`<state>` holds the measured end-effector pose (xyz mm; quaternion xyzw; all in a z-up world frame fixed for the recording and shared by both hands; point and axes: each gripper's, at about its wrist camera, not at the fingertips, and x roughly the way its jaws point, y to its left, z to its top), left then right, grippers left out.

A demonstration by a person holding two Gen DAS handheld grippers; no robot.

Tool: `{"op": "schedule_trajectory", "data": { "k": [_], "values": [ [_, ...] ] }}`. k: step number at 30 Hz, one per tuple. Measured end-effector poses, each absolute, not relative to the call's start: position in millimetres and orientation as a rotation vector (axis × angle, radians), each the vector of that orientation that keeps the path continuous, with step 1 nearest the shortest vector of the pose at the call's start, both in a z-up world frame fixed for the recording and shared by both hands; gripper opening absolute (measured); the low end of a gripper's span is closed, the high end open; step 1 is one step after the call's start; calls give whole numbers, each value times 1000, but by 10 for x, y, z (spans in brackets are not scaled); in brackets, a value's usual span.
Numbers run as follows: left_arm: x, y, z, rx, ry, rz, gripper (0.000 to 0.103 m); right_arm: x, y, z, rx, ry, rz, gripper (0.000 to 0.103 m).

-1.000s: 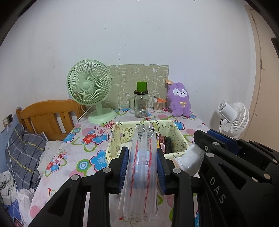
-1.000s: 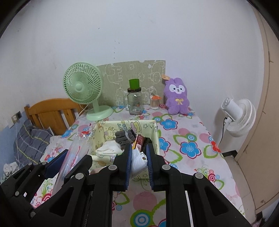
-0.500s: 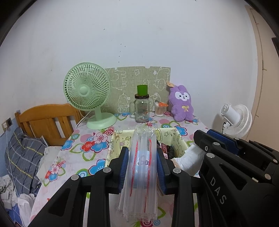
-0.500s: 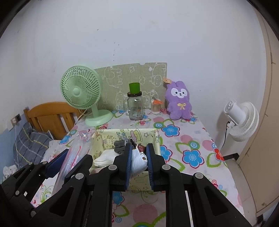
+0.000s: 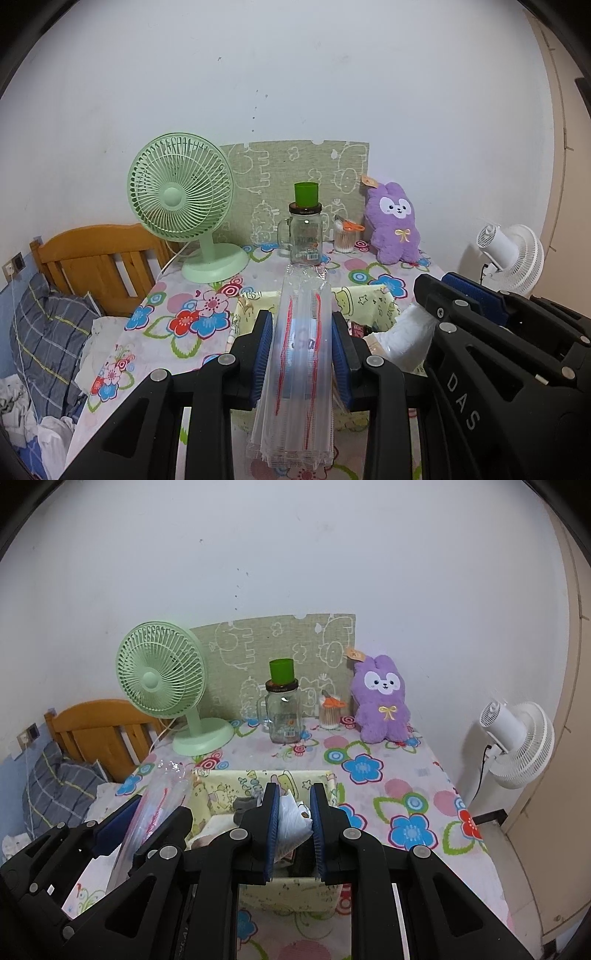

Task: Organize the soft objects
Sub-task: 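Lift the plastic bag and white towel over the fabric box, then lower the bag and towel into the box and open both grippers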

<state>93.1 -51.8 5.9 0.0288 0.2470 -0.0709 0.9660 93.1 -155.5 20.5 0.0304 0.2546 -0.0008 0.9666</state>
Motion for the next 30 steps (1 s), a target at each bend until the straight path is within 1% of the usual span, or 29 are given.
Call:
{"op": "schedule_trajectory", "data": {
  "k": [8,19,22,23,24,26,30],
  "values": [
    [1128,-527,-1,62,504,-142,31,1148,-1550,159,60,521,-11,20],
    [1442,-512,-182,55,538,-146,32,1462,-1537,-37,64,547,-20,20],
    [1483,-503,-240,67,537,-139,40,1532,-1522,-106,64,552,-26,20],
    [1506,-495,-263,69,541,-132,44,1553,-1512,-128,63,557,-25,20],
    [1533,-482,-287,70,549,-131,52,1579,-1504,-158,63,562,-24,20],
    [1581,-462,-340,69,567,-125,62,1619,-1490,-204,63,573,-19,20],
    [1619,-435,-413,74,584,-118,70,1693,-1457,-296,61,592,-6,20]
  ]
}}
